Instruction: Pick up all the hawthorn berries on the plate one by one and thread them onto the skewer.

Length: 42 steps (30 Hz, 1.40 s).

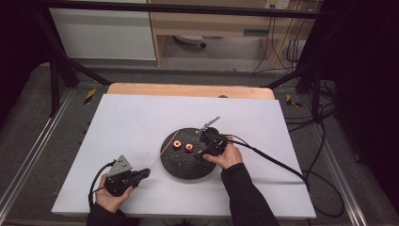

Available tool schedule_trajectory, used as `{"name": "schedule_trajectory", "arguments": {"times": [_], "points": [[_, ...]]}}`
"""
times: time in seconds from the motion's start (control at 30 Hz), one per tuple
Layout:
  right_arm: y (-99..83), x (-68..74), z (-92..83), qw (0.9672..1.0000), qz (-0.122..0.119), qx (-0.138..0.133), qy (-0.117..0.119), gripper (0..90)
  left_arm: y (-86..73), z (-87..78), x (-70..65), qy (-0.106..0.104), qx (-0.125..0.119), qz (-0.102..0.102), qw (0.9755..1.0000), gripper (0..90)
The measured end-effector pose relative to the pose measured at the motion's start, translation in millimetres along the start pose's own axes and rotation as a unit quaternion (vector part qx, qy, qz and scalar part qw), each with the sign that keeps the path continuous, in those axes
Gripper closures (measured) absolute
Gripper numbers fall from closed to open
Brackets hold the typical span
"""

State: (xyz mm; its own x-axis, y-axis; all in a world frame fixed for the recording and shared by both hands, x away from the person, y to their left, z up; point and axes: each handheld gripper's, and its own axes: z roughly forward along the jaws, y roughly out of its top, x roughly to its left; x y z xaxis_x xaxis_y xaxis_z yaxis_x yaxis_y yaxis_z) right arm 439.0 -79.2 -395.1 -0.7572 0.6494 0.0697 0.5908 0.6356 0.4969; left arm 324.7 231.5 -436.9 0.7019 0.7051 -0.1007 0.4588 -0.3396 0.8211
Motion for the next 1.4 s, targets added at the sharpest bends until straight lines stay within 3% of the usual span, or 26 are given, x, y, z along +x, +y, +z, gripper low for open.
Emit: {"name": "schedule_trajectory", "arguments": {"times": [0.33,0.6,0.8,1.2,1.4], "points": [[4.5,-5.5,14.8,0.999,0.009,0.041,0.015,51.8,0.1,0.7,0.3,-0.001,0.001,0.0,1.0,88.0],[5.6,-8.4,20.0,0.9983,0.012,0.054,0.019,60.6,-0.1,1.6,0.0,-0.001,0.003,0.0,1.0,88.0],[5.7,-8.7,19.2,0.9981,0.015,0.056,0.021,61.7,-0.1,1.3,-0.3,-0.001,0.004,0.002,1.0,88.0],[6.8,-9.8,-12.9,0.9976,0.061,-0.003,0.034,62.3,-0.2,2.2,-2.4,-0.001,0.003,0.004,1.0,88.0],[4.2,-9.9,-28.6,0.9936,0.091,-0.048,0.047,62.3,-0.2,1.7,-3.9,0.0,-0.002,0.004,1.0,88.0]]}}
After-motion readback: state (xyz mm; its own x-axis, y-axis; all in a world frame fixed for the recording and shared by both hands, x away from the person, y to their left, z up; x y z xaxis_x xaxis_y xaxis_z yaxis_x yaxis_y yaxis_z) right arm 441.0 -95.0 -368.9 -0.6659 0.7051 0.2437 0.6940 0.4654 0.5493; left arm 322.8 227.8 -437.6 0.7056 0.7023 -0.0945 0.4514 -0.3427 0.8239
